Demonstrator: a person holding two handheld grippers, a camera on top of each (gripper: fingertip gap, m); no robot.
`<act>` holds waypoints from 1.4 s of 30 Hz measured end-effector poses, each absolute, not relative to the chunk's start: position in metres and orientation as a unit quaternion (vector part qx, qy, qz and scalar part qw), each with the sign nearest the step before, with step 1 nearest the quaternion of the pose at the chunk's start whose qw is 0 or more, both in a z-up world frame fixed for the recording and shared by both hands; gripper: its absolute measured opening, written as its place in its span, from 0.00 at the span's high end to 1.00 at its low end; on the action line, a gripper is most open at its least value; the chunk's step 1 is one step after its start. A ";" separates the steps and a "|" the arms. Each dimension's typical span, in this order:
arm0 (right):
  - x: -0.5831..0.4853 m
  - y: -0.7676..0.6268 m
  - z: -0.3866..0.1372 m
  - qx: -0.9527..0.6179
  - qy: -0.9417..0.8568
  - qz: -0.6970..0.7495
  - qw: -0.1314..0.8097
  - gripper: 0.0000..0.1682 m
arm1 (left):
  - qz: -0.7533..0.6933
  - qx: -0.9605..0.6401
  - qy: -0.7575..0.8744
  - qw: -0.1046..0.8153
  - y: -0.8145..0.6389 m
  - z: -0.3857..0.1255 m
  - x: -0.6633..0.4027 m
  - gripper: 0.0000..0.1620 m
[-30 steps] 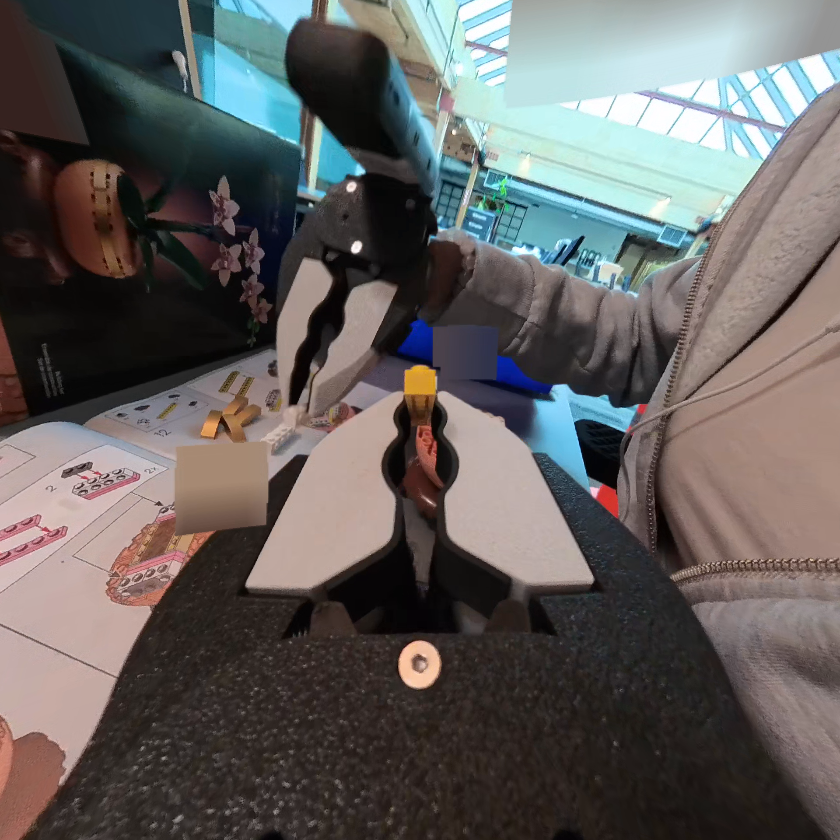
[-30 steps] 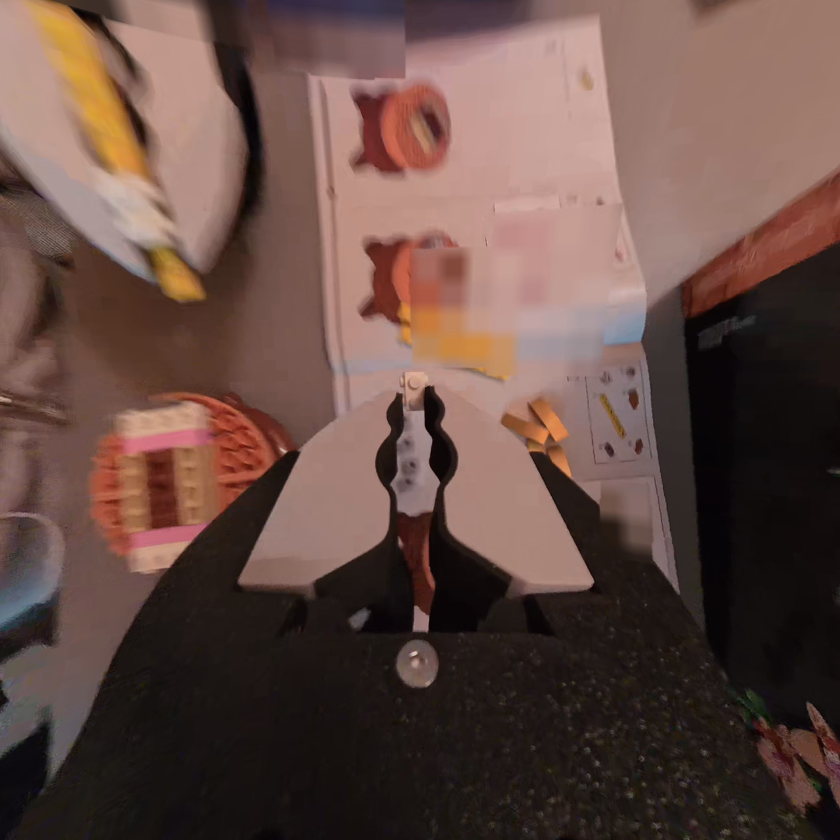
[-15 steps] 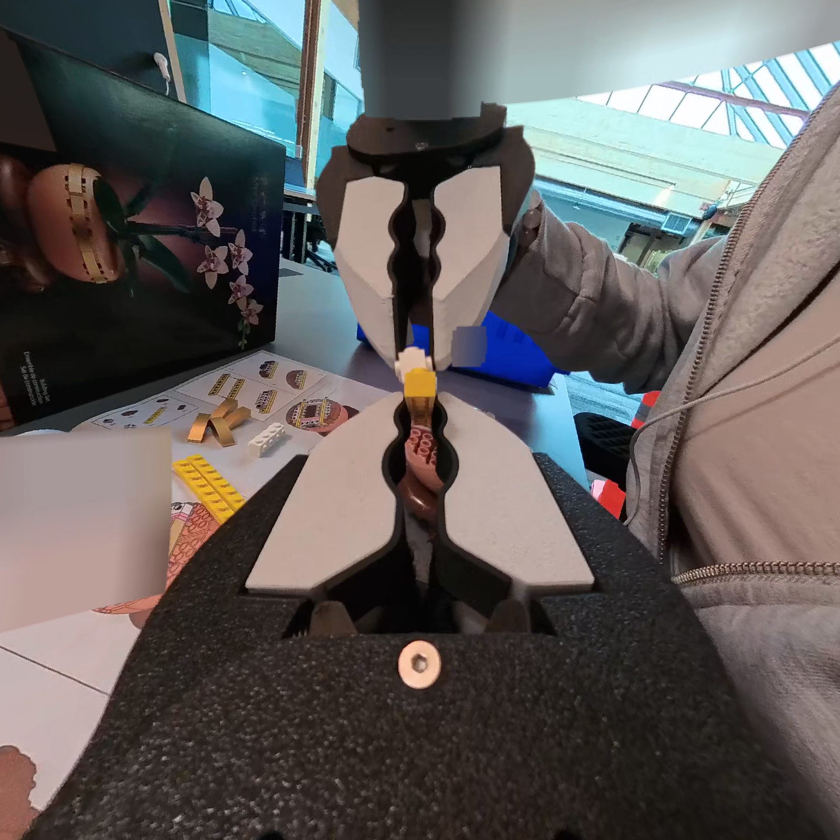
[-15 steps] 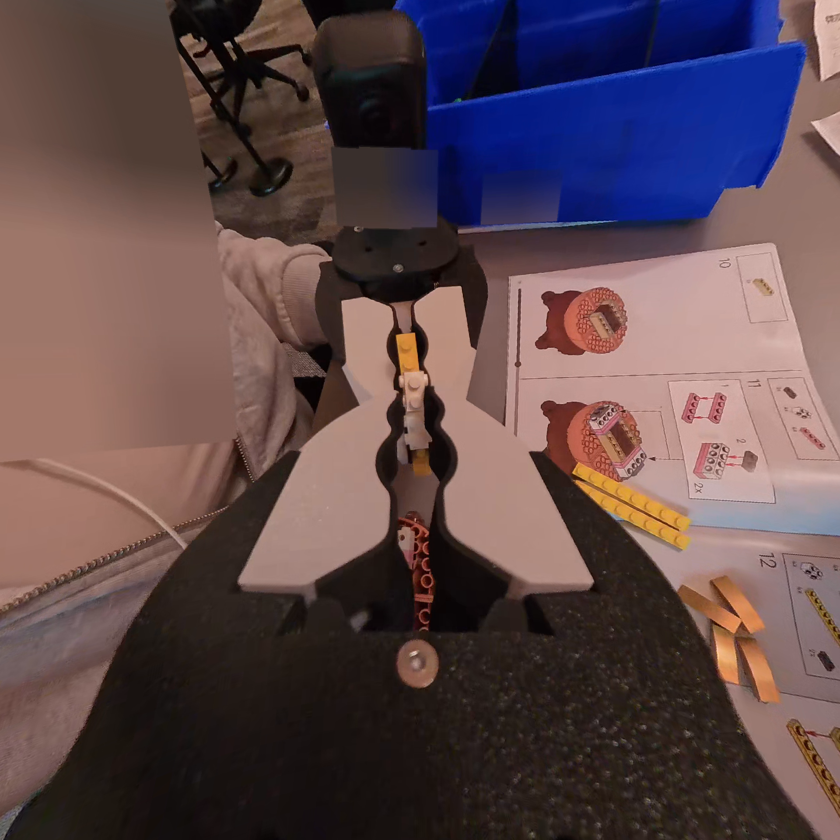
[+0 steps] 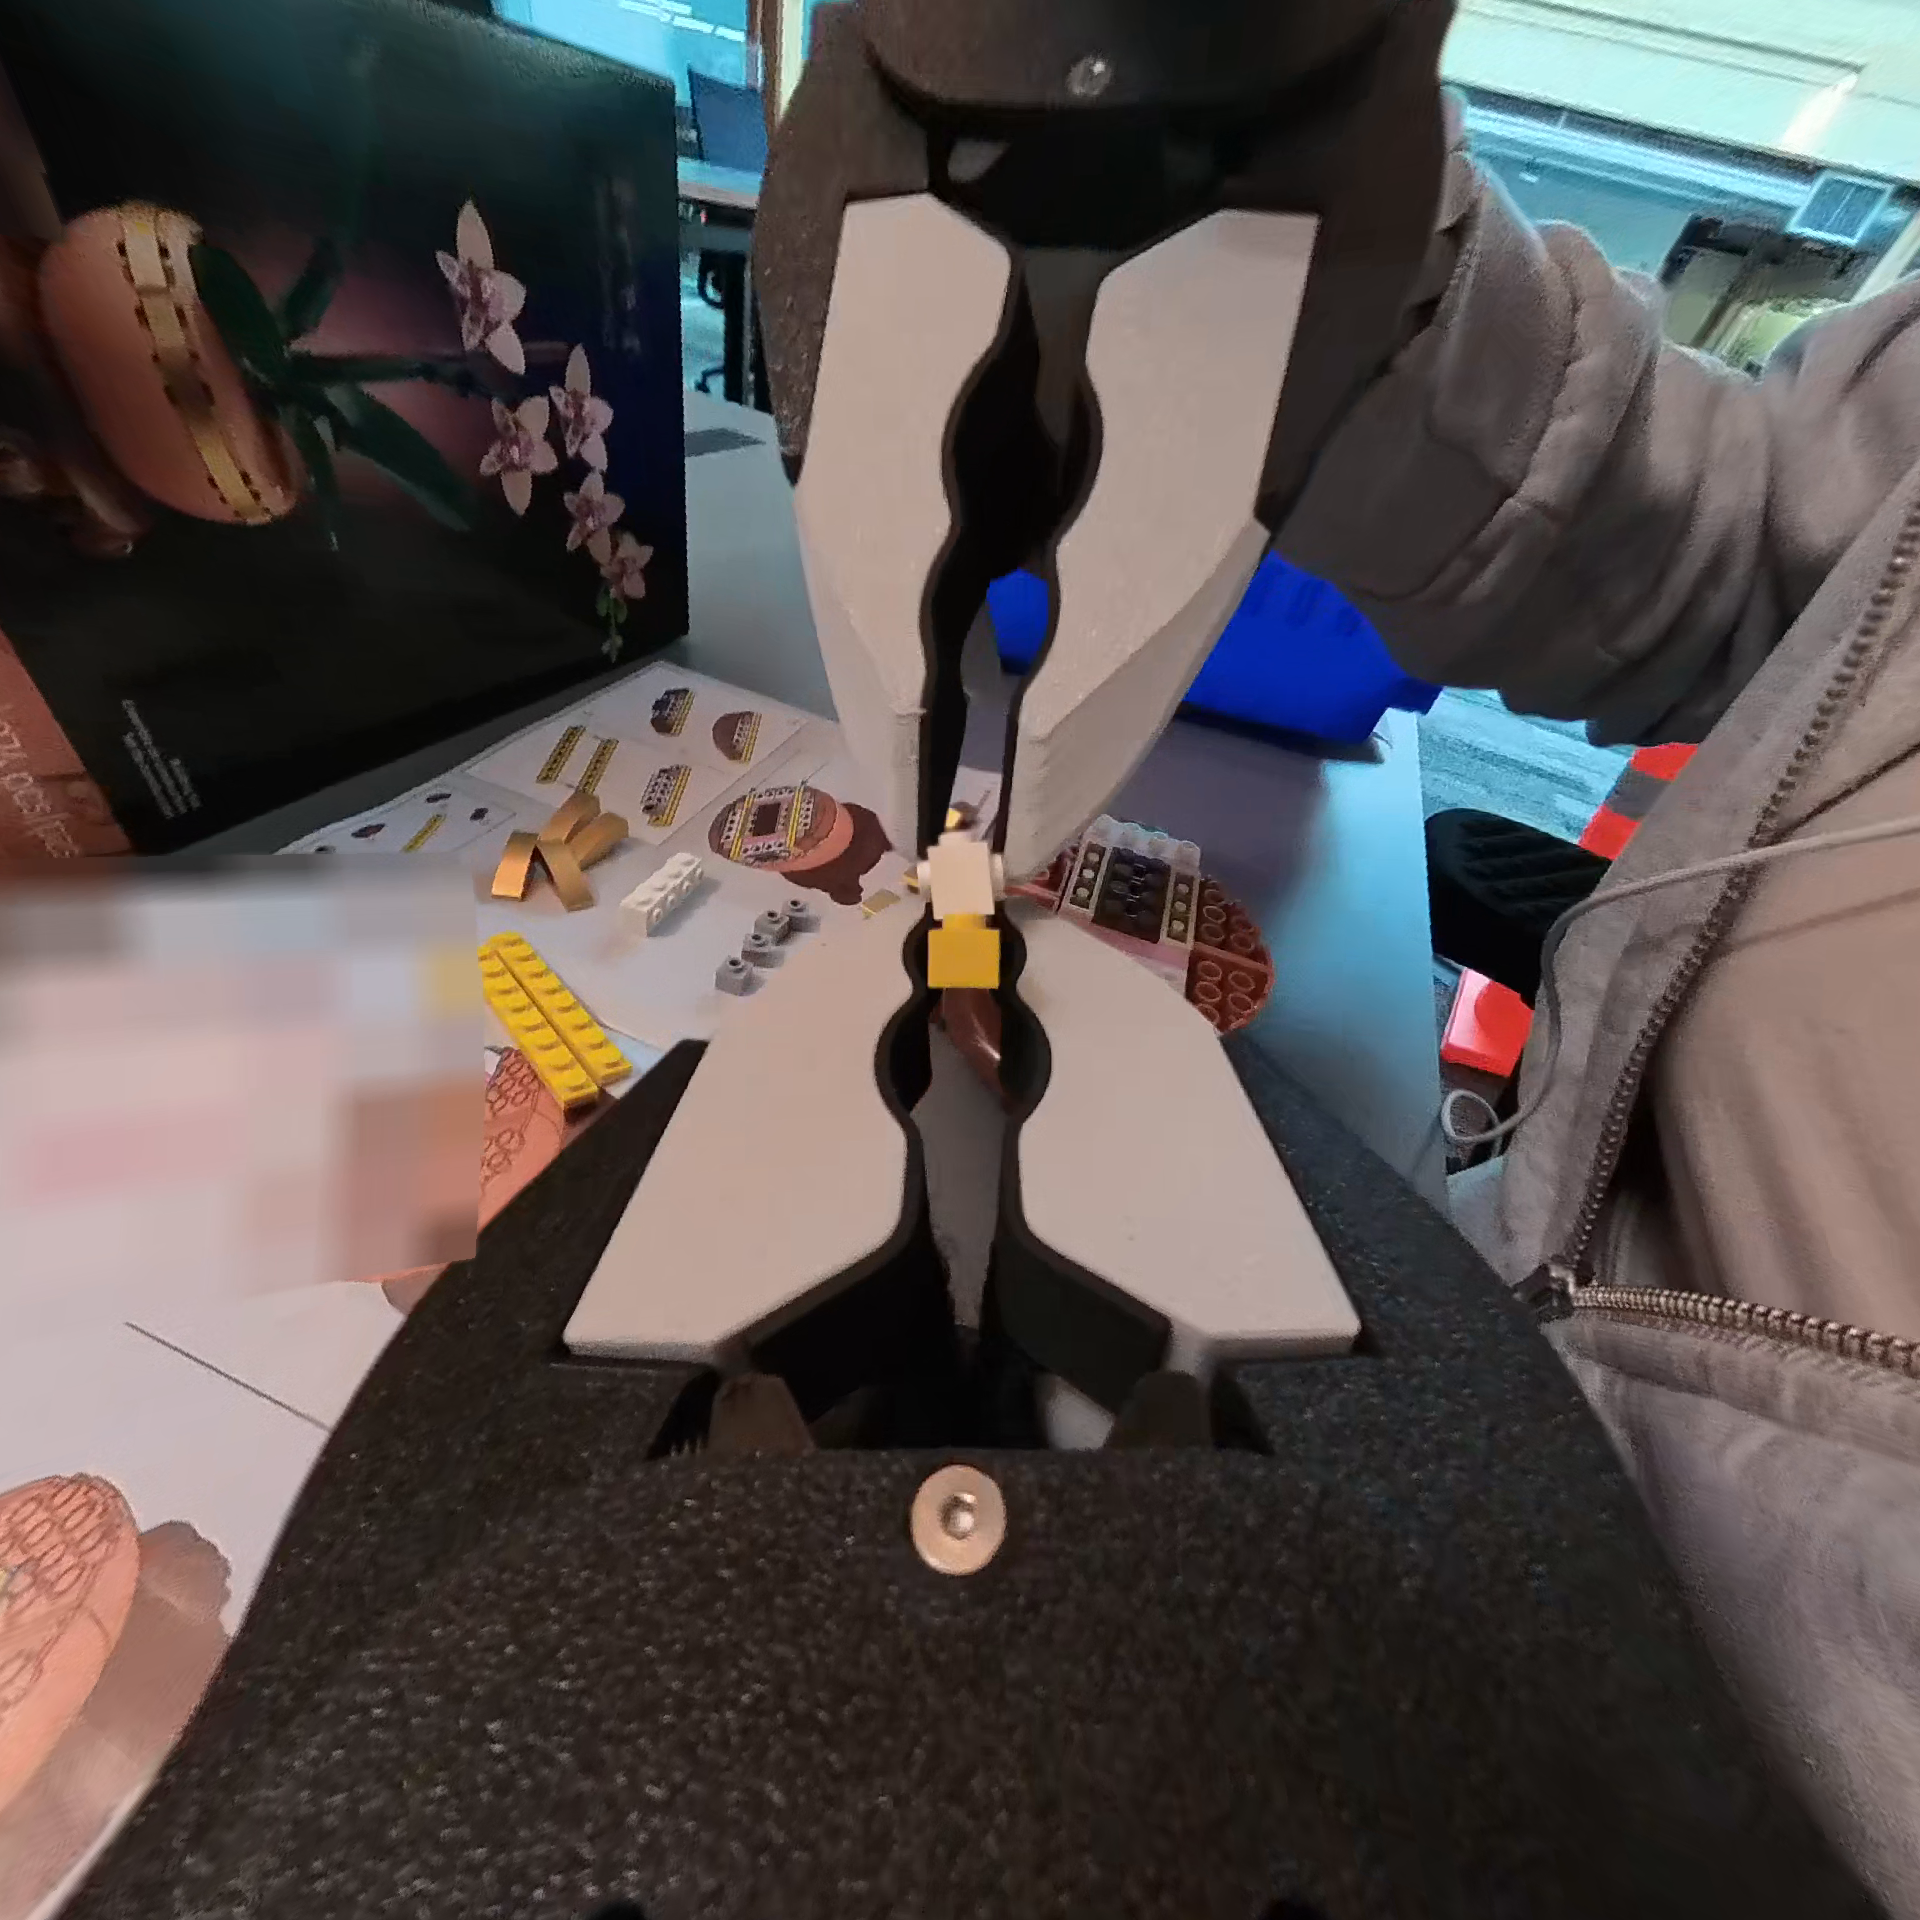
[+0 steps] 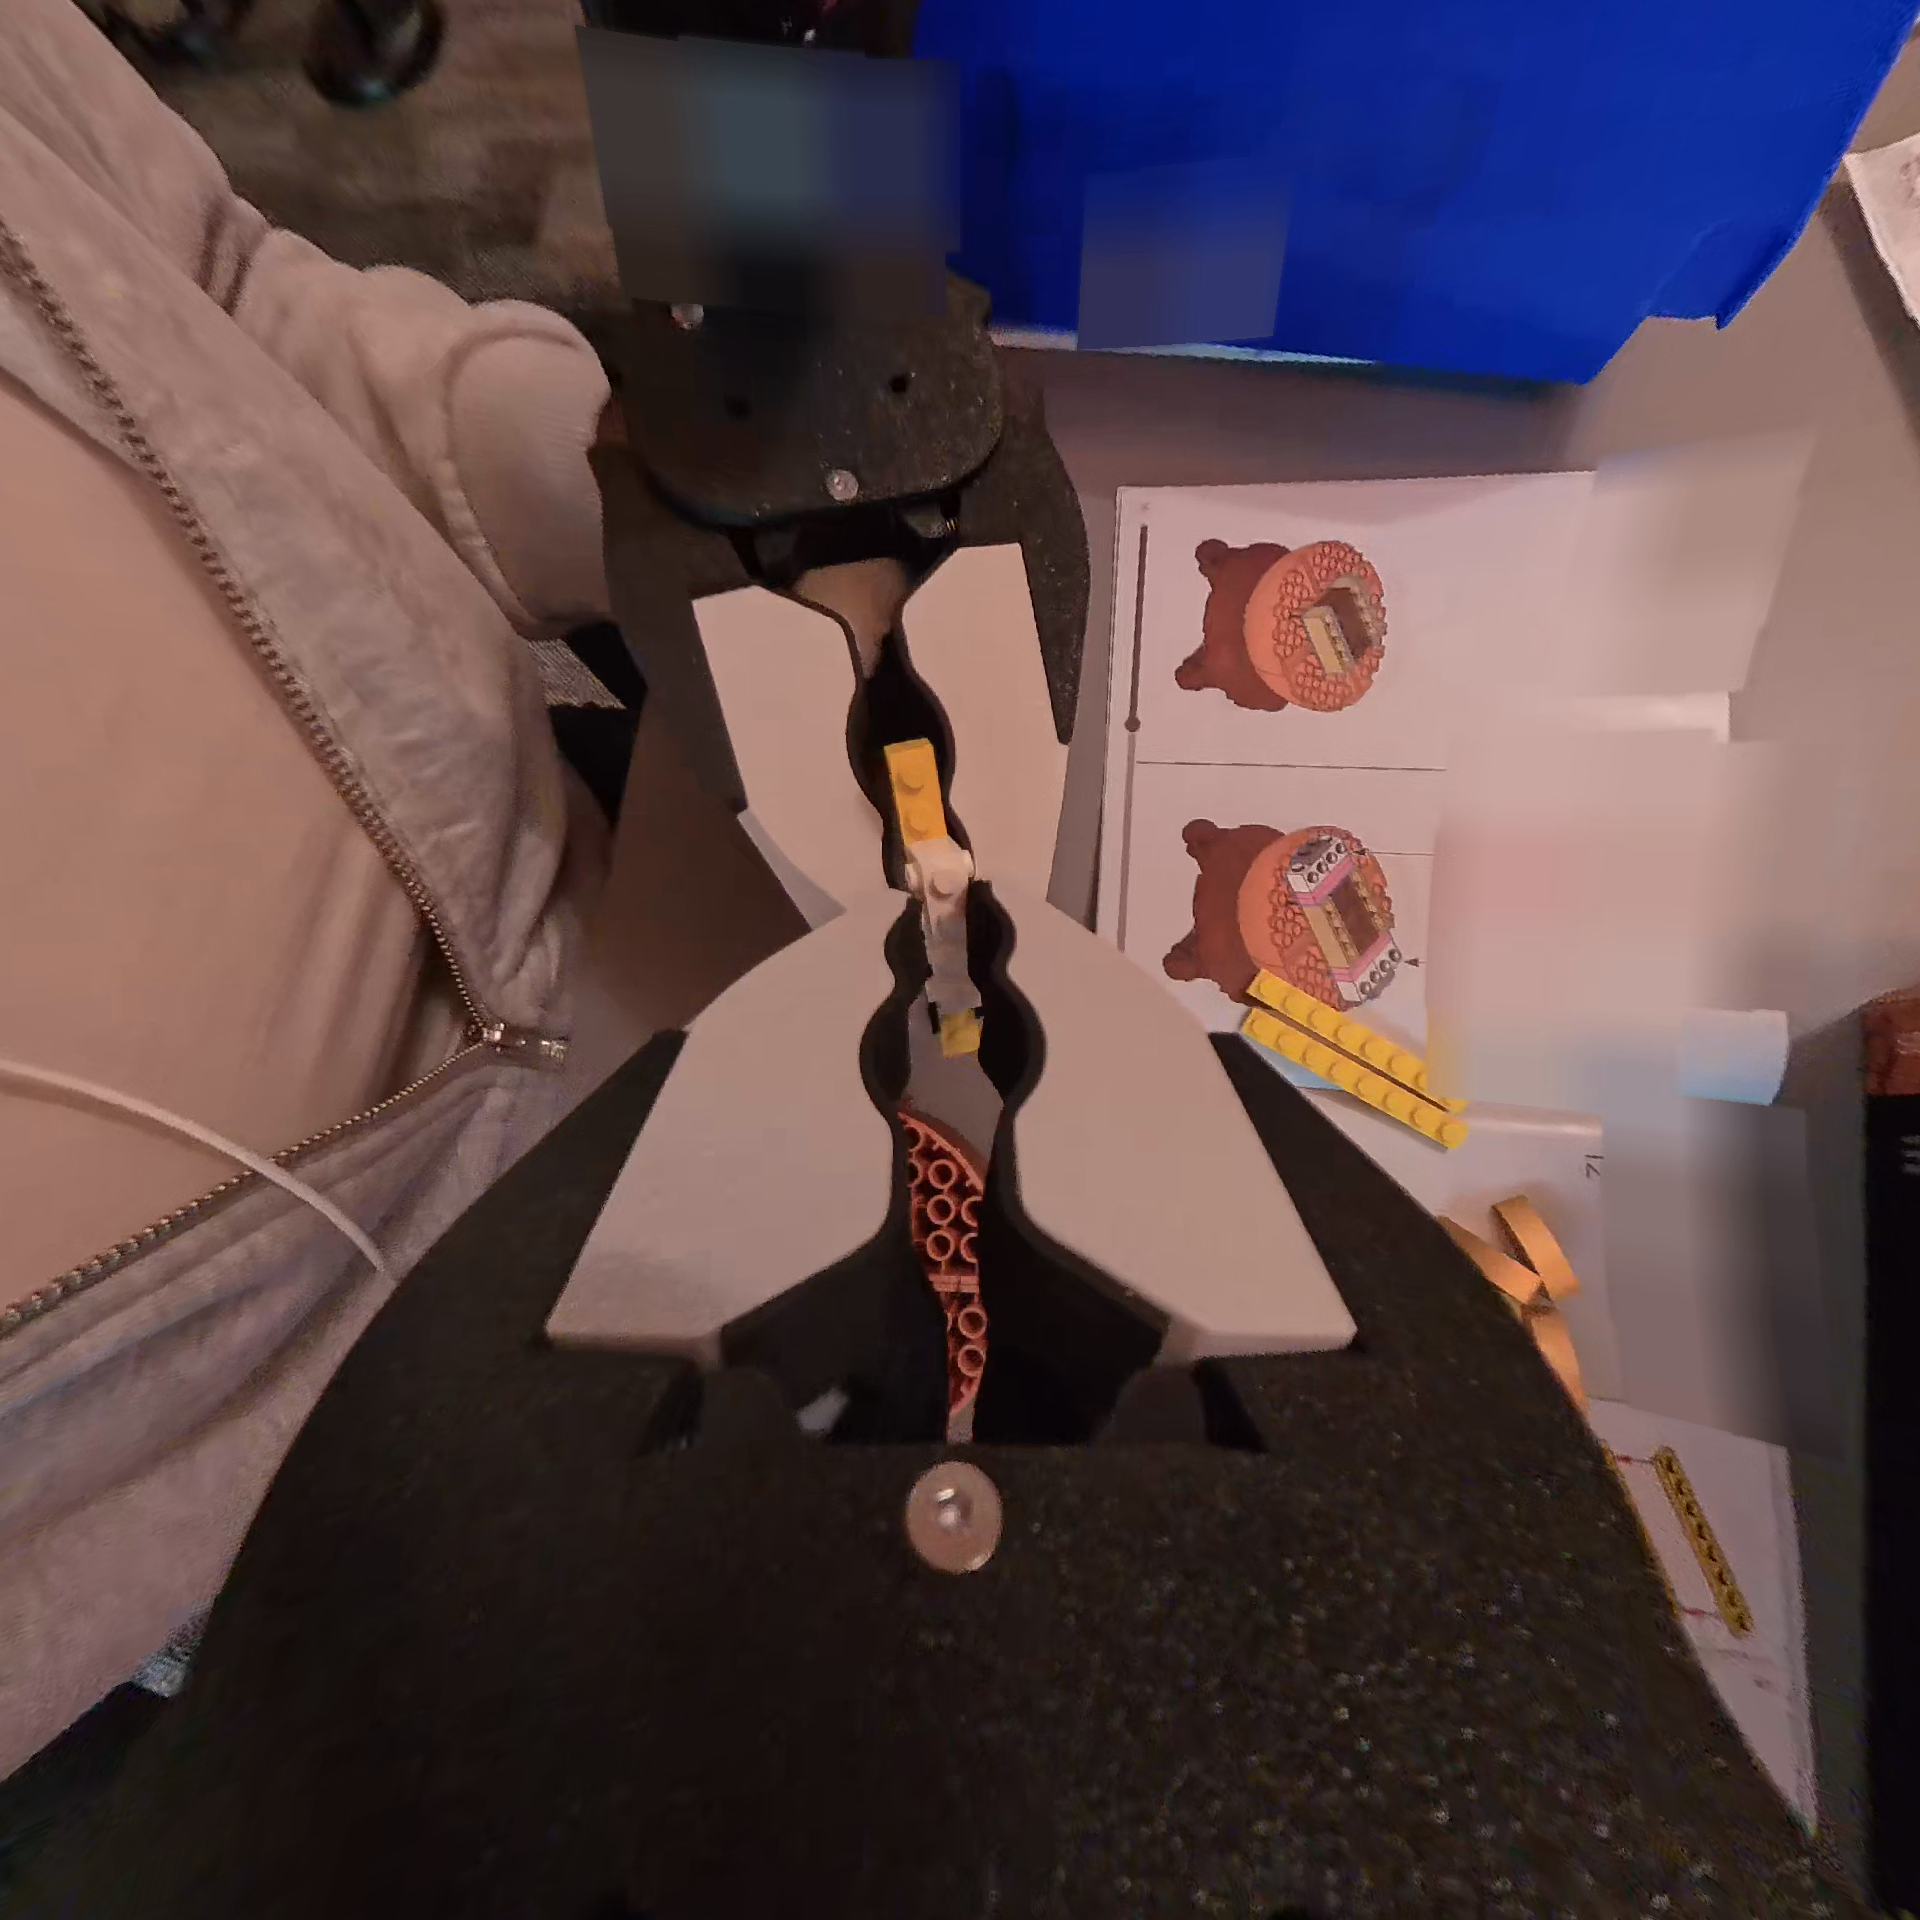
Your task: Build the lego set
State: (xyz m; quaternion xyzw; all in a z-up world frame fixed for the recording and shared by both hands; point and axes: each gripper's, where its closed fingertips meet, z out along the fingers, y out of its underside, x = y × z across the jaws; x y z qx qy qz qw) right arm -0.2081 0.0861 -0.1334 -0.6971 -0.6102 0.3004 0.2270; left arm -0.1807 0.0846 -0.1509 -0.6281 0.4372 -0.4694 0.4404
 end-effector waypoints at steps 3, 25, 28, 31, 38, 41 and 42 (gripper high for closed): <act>-0.206 0.085 -0.141 -0.695 -0.636 0.251 0.222 0.95 | -0.452 -0.647 0.452 0.414 0.082 -0.158 -0.181 0.96; -0.205 0.082 -0.122 -0.653 -0.636 0.241 0.335 0.77 | -0.520 -0.644 0.397 0.397 0.083 -0.150 -0.176 0.95; -0.203 0.084 -0.103 -0.560 -0.643 0.236 0.467 0.71 | -0.626 -0.608 0.311 0.377 0.086 -0.124 -0.181 0.95; -0.202 0.084 -0.082 -0.444 -0.628 0.187 0.611 0.71 | -0.688 -0.580 0.258 0.352 0.088 -0.104 -0.184 0.96; -0.214 0.083 -0.075 -0.380 -0.661 0.123 0.636 0.70 | -0.738 -0.548 0.248 0.307 0.076 -0.072 -0.171 0.96; -0.214 0.081 -0.073 -0.367 -0.677 0.109 0.629 0.78 | -0.745 -0.543 0.242 0.301 0.073 -0.068 -0.168 0.96; -0.214 0.081 -0.072 -0.365 -0.675 0.108 0.632 0.80 | -0.747 -0.543 0.241 0.297 0.072 -0.067 -0.167 0.96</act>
